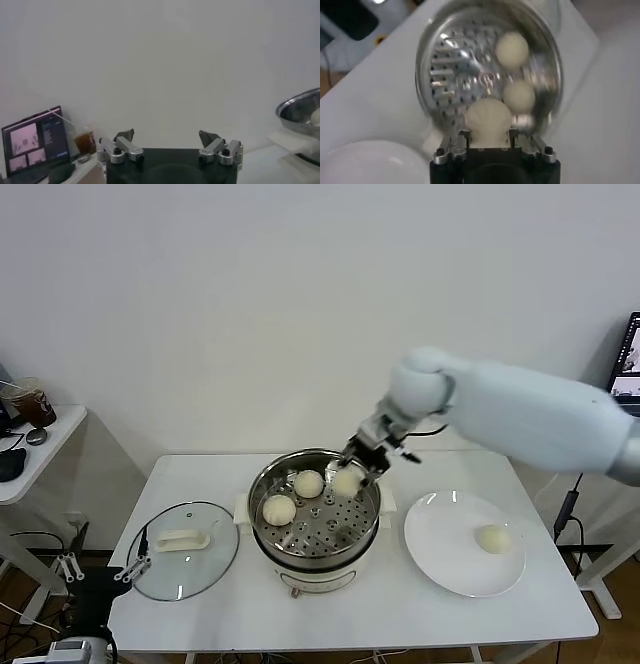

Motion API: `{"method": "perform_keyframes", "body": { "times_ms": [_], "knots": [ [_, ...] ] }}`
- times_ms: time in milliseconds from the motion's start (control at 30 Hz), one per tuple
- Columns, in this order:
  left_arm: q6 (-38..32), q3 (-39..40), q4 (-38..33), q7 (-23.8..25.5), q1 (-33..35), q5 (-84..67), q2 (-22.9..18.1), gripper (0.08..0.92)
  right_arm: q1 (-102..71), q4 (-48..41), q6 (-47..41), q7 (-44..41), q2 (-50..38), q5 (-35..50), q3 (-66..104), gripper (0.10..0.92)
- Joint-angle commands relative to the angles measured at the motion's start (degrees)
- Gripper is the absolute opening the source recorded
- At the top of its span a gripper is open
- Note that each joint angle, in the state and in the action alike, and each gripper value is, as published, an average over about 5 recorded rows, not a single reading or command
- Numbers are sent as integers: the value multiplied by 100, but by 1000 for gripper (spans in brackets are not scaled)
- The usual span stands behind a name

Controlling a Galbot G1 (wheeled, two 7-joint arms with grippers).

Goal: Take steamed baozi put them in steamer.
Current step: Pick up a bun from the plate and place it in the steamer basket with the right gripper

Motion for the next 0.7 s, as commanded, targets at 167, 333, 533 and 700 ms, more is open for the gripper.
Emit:
{"method": "perform_keyframes", "body": {
  "times_ms": [167,333,533,700],
  "knots": [
    [-7,-53,41,-3,-6,-5,-33,823,-321,-396,2035,264,1403,-1345,-613,476],
    [-27,-56,80,-13,-2,-10,-54,823,-394,-494,2462,236,1455,-1788,-638,483],
    [-53,-55,116,-23,5,-11,-57,823,-447,-539,2708,219,1369,-1859,-654,484],
    [-70,-58,126,-26,9,-12,-56,823,-431,-436,2733,199,1282,-1726,-715,500]
  ]
}}
